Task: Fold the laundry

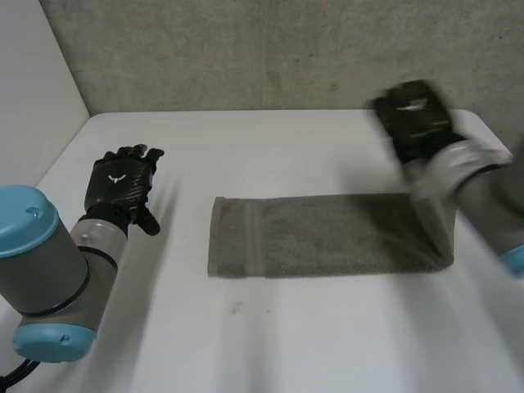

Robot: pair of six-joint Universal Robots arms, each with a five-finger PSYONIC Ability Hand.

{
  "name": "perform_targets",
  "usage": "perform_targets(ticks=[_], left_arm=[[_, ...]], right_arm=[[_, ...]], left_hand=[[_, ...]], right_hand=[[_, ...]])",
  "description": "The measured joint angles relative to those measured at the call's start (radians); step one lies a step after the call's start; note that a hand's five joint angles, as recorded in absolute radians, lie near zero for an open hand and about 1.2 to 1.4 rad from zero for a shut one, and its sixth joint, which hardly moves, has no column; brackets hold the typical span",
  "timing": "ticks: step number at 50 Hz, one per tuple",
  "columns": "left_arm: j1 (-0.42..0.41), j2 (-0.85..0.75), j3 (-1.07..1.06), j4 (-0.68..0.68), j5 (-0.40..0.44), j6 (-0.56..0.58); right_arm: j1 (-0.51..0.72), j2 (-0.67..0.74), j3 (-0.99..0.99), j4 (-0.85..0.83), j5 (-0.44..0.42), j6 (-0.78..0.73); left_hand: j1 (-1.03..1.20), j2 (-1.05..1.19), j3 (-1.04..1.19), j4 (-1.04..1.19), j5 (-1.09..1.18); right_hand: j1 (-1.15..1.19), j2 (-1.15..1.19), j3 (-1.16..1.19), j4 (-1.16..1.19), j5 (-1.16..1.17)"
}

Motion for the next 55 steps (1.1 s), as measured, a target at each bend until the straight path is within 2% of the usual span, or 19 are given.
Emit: perform_targets(ticks=[3,8,10,17,18,20,21,22,25,26,27,29,31,37,43,55], left_arm=[[0.000,0.000,-0.001,0.000,0.000,0.000],[0.001,0.001,-0.003,0.001,0.002,0.000],[0.001,0.001,-0.006,0.002,0.003,0.000],[-0.001,0.001,-0.010,0.003,0.004,0.000],[-0.002,0.001,-0.011,0.003,0.004,0.000],[-0.002,0.001,-0.012,0.003,0.004,0.000],[-0.003,0.001,-0.014,0.003,0.005,0.001],[-0.004,0.001,-0.014,0.003,0.005,0.001],[-0.006,0.001,-0.016,0.003,0.005,0.001],[-0.007,0.001,-0.016,0.003,0.005,0.001],[-0.007,0.001,-0.016,0.003,0.005,0.001],[-0.009,0.000,-0.016,0.003,0.006,0.002],[-0.011,-0.001,-0.016,0.003,0.006,0.002],[-0.014,-0.006,-0.018,0.004,0.006,0.004],[-0.014,-0.012,-0.018,0.005,0.006,0.006],[-0.014,-0.012,-0.018,0.006,0.006,0.007]], right_arm=[[0.172,0.066,-0.048,-0.002,-0.022,0.001],[0.316,0.159,-0.096,-0.003,-0.030,-0.001],[0.403,0.244,-0.128,-0.003,-0.032,-0.003],[0.482,0.364,-0.154,0.000,-0.025,-0.005],[0.490,0.378,-0.157,0.003,-0.011,-0.001],[0.490,0.375,-0.157,0.004,0.000,0.003],[0.478,0.358,-0.157,0.005,0.027,0.016],[0.465,0.343,-0.157,0.006,0.047,0.026],[0.418,0.304,-0.156,0.007,0.101,0.061],[0.358,0.265,-0.158,0.009,0.161,0.108],[0.358,0.265,-0.158,0.009,0.161,0.108],[0.251,0.223,-0.174,0.023,0.240,0.205],[0.203,0.218,-0.187,0.039,0.262,0.251],[0.114,0.266,-0.249,0.129,0.275,0.350],[0.074,0.421,-0.386,0.244,0.266,0.463],[0.062,0.590,-0.535,0.279,0.279,0.496]], left_hand=[[0.000,0.000,0.000,0.000,0.000],[0.000,0.000,0.000,0.000,0.000],[0.000,0.000,0.000,0.000,0.000],[0.000,0.000,0.000,0.000,0.000],[0.000,0.000,0.000,0.000,0.000],[0.000,0.000,0.000,0.000,0.000],[0.000,0.000,0.000,0.000,0.000],[0.000,0.000,0.000,0.000,0.000],[0.000,0.000,0.000,0.000,0.000],[0.000,0.000,0.000,0.000,0.000],[0.000,0.000,0.000,0.000,0.000],[-0.005,0.000,0.000,0.000,0.000],[-0.005,0.000,0.000,0.000,0.000],[-0.005,0.000,0.000,0.000,0.000],[-0.005,0.000,0.000,0.000,0.000],[-0.005,0.000,0.000,0.000,0.000]], right_hand=[[0.000,0.000,0.000,0.000,0.001],[0.000,0.000,0.000,0.000,0.002],[0.000,0.000,0.000,0.000,0.002],[-0.004,-0.001,-0.002,-0.001,0.000],[-0.195,-0.237,-0.241,-0.245,-0.207],[-0.242,-0.296,-0.298,-0.303,-0.262],[-0.441,-0.558,-0.564,-0.564,-0.528],[-0.470,-0.591,-0.593,-0.603,-0.568],[-0.506,-0.637,-0.649,-0.654,-0.624],[-0.510,-0.644,-0.659,-0.663,-0.636],[-0.510,-0.644,-0.659,-0.663,-0.636],[-0.510,-0.644,-0.659,-0.663,-0.637],[-0.510,-0.644,-0.659,-0.663,-0.637],[-0.510,-0.644,-0.658,-0.663,-0.637],[-0.506,-0.640,-0.636,-0.645,-0.608],[-0.459,-0.564,-0.560,-0.566,-0.556]])
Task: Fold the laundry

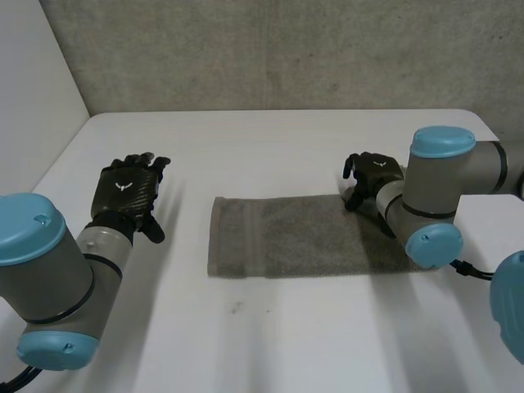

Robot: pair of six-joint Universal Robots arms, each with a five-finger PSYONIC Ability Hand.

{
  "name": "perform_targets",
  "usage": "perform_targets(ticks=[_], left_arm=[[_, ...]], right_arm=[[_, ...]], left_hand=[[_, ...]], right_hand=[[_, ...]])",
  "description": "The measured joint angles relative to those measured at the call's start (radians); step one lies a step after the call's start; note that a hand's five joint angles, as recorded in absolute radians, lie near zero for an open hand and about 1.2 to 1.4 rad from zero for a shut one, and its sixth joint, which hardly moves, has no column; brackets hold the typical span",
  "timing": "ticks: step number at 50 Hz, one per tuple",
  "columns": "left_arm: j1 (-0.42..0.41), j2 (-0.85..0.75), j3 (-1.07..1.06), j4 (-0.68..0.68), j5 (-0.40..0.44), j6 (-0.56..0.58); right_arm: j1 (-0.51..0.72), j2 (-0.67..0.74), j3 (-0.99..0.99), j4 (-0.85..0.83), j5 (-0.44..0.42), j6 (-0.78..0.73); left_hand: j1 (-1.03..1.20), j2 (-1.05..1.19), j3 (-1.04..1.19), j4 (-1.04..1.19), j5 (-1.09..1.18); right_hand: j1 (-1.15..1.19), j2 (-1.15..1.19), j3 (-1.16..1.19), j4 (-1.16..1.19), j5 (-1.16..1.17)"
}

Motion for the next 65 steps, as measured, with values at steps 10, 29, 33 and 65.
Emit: perform_targets(ticks=[10,29,33,65], left_arm=[[0.000,-0.001,0.000,0.000,0.000,0.003],[0.000,-0.001,-0.002,-0.001,0.000,0.004],[0.000,-0.001,-0.002,-0.001,0.000,0.005],[-0.006,0.004,-0.013,0.000,0.002,0.003]], right_arm=[[-0.015,0.053,-0.035,0.013,0.008,-0.004],[-0.014,-0.046,-0.043,-0.050,0.003,-0.013],[0.021,-0.089,-0.034,-0.058,-0.001,-0.009],[0.404,-0.239,0.310,-0.169,-0.174,-0.035]], left_hand=[[0.000,0.000,0.000,0.000,0.000],[0.000,0.000,0.000,0.000,0.000],[0.000,0.000,0.000,0.000,0.000],[0.000,0.000,0.000,0.000,0.000]], right_hand=[[0.171,0.200,0.179,0.177,0.166],[0.446,0.560,0.543,0.561,0.542],[0.446,0.560,0.543,0.562,0.543],[-0.295,-0.361,-0.388,-0.381,-0.350]])
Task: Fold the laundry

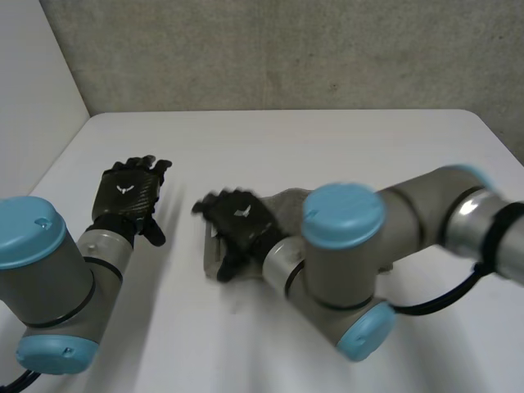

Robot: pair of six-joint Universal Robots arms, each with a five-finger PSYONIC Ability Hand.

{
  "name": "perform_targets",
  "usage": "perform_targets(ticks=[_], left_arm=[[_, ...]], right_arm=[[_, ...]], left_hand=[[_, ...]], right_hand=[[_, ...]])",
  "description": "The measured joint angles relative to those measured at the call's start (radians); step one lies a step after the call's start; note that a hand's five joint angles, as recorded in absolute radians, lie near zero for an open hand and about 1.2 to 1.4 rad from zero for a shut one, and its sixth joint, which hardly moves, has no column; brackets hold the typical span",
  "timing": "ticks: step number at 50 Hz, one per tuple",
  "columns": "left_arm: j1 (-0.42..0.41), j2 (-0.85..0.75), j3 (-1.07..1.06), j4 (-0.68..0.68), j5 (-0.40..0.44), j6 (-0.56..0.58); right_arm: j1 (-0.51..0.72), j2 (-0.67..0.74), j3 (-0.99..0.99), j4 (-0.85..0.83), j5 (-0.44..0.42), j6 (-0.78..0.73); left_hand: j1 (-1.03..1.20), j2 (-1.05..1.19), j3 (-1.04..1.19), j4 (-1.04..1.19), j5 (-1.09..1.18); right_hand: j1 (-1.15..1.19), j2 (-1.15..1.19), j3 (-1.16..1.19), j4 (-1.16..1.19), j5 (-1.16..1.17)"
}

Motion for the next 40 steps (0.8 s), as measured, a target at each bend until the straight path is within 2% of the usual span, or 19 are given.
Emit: perform_targets(ticks=[9,15,19,20,21,24,34,35,38,39,40], left_arm=[[-0.057,-0.008,0.010,0.031,0.008,-0.004],[-0.138,-0.087,0.064,0.086,0.018,0.003],[-0.152,-0.112,0.085,0.077,0.019,0.004],[-0.166,-0.148,0.116,0.051,0.020,0.004],[-0.172,-0.168,0.134,0.030,0.020,0.003],[-0.184,-0.220,0.186,-0.039,0.020,0.001],[-0.206,-0.264,0.253,-0.112,0.022,-0.001],[-0.210,-0.271,0.264,-0.113,0.022,0.000],[-0.212,-0.288,0.279,-0.112,0.020,0.002],[-0.213,-0.294,0.282,-0.112,0.019,0.002],[-0.213,-0.294,0.282,-0.112,0.019,0.002]], right_arm=[[-0.190,-0.218,0.169,0.059,0.015,-0.034],[-0.358,-0.333,0.414,0.010,0.020,-0.168],[-0.383,-0.341,0.456,-0.011,0.019,-0.199],[-0.416,-0.347,0.517,-0.052,0.017,-0.248],[-0.436,-0.347,0.558,-0.083,0.015,-0.280],[-0.458,-0.338,0.609,-0.131,0.012,-0.319],[-0.471,-0.303,0.634,-0.167,0.011,-0.334],[-0.472,-0.298,0.636,-0.179,0.013,-0.333],[-0.472,-0.293,0.640,-0.205,0.017,-0.334],[-0.473,-0.291,0.641,-0.214,0.018,-0.335],[-0.473,-0.291,0.641,-0.214,0.018,-0.335]], left_hand=[[0.000,0.000,0.000,0.000,0.000],[0.000,0.000,0.000,0.000,0.000],[0.000,0.000,0.000,0.000,0.000],[0.000,0.000,0.000,0.000,0.000],[0.000,0.000,0.000,0.000,0.000],[0.000,0.000,0.000,0.000,0.000],[0.000,0.000,0.000,0.000,0.000],[0.000,0.000,0.000,0.000,0.000],[0.000,0.000,0.000,0.000,0.000],[0.000,0.000,0.000,0.000,0.000],[0.000,0.000,0.000,0.000,0.000]], right_hand=[[-0.016,-0.025,-0.025,-0.010,-0.018],[-0.005,-0.012,0.000,0.003,-0.003],[0.042,0.059,0.073,0.066,0.059],[0.042,0.059,0.073,0.066,0.059],[0.155,0.187,0.212,0.202,0.178],[0.216,0.263,0.284,0.278,0.243],[0.341,0.408,0.430,0.415,0.376],[0.452,0.548,0.557,0.548,0.505],[0.516,0.618,0.634,0.626,0.582],[0.645,0.782,0.798,0.791,0.743],[0.645,0.782,0.798,0.791,0.743]])
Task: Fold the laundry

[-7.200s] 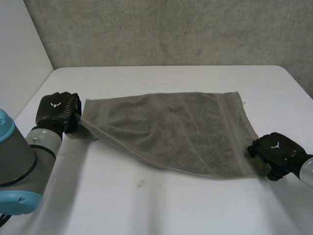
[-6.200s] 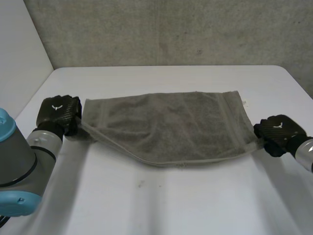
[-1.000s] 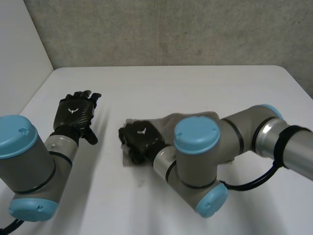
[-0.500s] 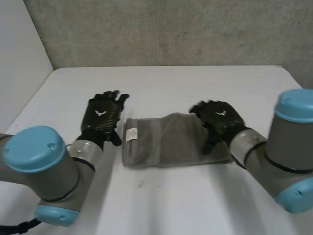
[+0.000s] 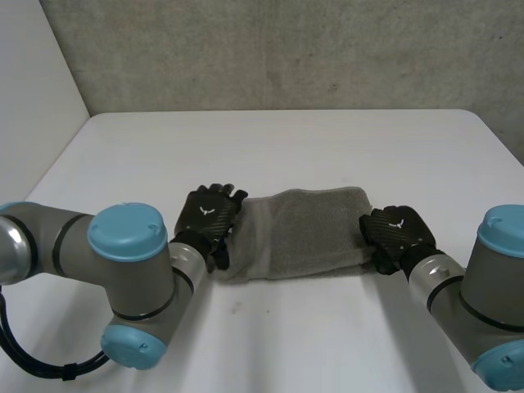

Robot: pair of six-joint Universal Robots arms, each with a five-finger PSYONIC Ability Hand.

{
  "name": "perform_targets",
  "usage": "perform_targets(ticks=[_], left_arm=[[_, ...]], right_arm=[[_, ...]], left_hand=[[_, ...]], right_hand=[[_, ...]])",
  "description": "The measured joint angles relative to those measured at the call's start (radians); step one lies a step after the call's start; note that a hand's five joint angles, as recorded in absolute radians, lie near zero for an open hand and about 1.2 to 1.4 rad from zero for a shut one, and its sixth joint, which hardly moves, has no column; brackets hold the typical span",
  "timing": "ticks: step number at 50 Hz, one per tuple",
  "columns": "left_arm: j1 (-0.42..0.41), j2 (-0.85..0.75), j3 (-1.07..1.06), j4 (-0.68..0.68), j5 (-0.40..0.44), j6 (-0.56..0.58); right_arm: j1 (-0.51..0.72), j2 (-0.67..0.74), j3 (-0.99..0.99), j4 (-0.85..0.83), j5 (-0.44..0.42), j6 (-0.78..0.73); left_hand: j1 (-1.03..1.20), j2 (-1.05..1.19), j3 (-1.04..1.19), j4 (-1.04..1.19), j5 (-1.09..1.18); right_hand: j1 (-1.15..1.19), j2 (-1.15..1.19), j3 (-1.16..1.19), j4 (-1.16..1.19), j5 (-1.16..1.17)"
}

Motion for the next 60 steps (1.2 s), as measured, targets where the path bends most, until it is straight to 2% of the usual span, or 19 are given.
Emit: perform_targets(ticks=[2,8,9,13,18,21,24,26,31,35,36,38,39,40,41,46,51,60], left_arm=[[-0.001,-0.031,0.013,0.000,-0.007,0.006],[0.001,-0.052,0.017,-0.002,-0.021,0.024],[0.004,-0.046,0.012,-0.004,-0.037,0.043],[0.006,-0.017,0.001,-0.005,-0.052,0.055],[0.011,0.074,-0.023,-0.004,-0.069,0.059],[0.020,0.122,-0.031,-0.004,-0.083,0.057],[0.035,0.154,-0.036,-0.004,-0.100,0.055],[0.074,0.199,-0.045,-0.004,-0.133,0.048],[0.118,0.233,-0.053,-0.006,-0.157,0.024],[0.131,0.238,-0.055,-0.007,-0.159,-0.008],[0.132,0.238,-0.055,-0.008,-0.158,-0.017],[0.130,0.237,-0.055,-0.009,-0.152,-0.045],[0.129,0.237,-0.054,-0.009,-0.150,-0.051],[0.126,0.236,-0.053,-0.011,-0.141,-0.063],[0.124,0.236,-0.052,-0.012,-0.137,-0.067],[0.098,0.229,-0.041,-0.026,-0.076,-0.105],[0.068,0.206,-0.029,-0.049,0.001,-0.172],[0.023,0.075,0.028,-0.118,0.037,-0.261]], right_arm=[[-0.002,0.008,0.003,-0.038,0.005,-0.012],[-0.003,0.016,-0.002,-0.061,0.009,-0.057],[0.000,0.021,-0.023,-0.069,0.023,-0.136],[0.011,0.022,-0.061,-0.069,0.048,-0.208],[0.113,0.031,-0.176,-0.063,0.090,-0.277],[0.221,0.054,-0.260,-0.059,0.096,-0.289],[0.285,0.077,-0.303,-0.056,0.088,-0.290],[0.405,0.140,-0.365,-0.053,0.040,-0.286],[0.519,0.242,-0.401,-0.044,-0.049,-0.281],[0.551,0.286,-0.411,-0.026,-0.068,-0.270],[0.555,0.289,-0.415,-0.017,-0.061,-0.256],[0.554,0.269,-0.422,0.002,-0.024,-0.196],[0.552,0.262,-0.423,0.006,-0.014,-0.180],[0.540,0.235,-0.425,0.016,0.012,-0.122],[0.532,0.221,-0.426,0.019,0.023,-0.095],[0.426,0.105,-0.434,0.078,0.084,0.174],[0.315,0.059,-0.463,0.208,0.075,0.365],[0.267,0.241,-0.599,0.373,-0.010,0.403]], left_hand=[[0.000,0.000,0.000,0.000,0.000],[0.000,0.000,0.000,0.000,0.000],[0.000,0.000,0.000,0.000,-0.001],[0.000,0.000,0.000,0.000,-0.002],[0.000,0.000,0.000,0.000,-0.002],[0.000,0.000,0.000,0.000,-0.002],[0.000,0.000,0.000,0.000,-0.002],[0.000,0.000,0.000,0.000,-0.002],[0.000,0.000,0.000,0.000,-0.002],[0.000,0.000,0.000,0.000,-0.002],[0.000,0.000,0.000,0.000,-0.002],[0.000,0.000,0.000,0.000,-0.002],[0.000,0.000,0.000,0.000,-0.002],[0.000,0.000,0.000,0.000,-0.002],[0.000,0.000,0.000,0.000,-0.001],[0.000,0.000,0.000,0.000,-0.002],[0.000,0.000,0.000,0.000,-0.002],[0.000,0.004,0.002,0.002,-0.002]], right_hand=[[0.071,0.137,0.139,0.146,0.138],[0.071,0.137,0.145,0.152,0.145],[0.071,0.137,0.145,0.152,0.145],[0.071,0.137,0.145,0.153,0.145],[0.077,0.138,0.146,0.155,0.154],[0.077,0.138,0.147,0.155,0.156],[0.077,0.138,0.147,0.155,0.156],[0.077,0.138,0.147,0.155,0.158],[0.077,0.138,0.147,0.155,0.158],[0.068,0.123,0.131,0.147,0.152],[0.004,0.032,0.056,0.061,0.078],[-0.437,-0.492,-0.480,-0.463,-0.418],[-0.437,-0.492,-0.480,-0.463,-0.418],[-0.574,-0.685,-0.667,-0.670,-0.629],[-0.616,-0.742,-0.734,-0.739,-0.696],[-0.661,-0.809,-0.825,-0.803,-0.763],[-0.661,-0.809,-0.825,-0.803,-0.763],[-0.661,-0.809,-0.825,-0.803,-0.764]])
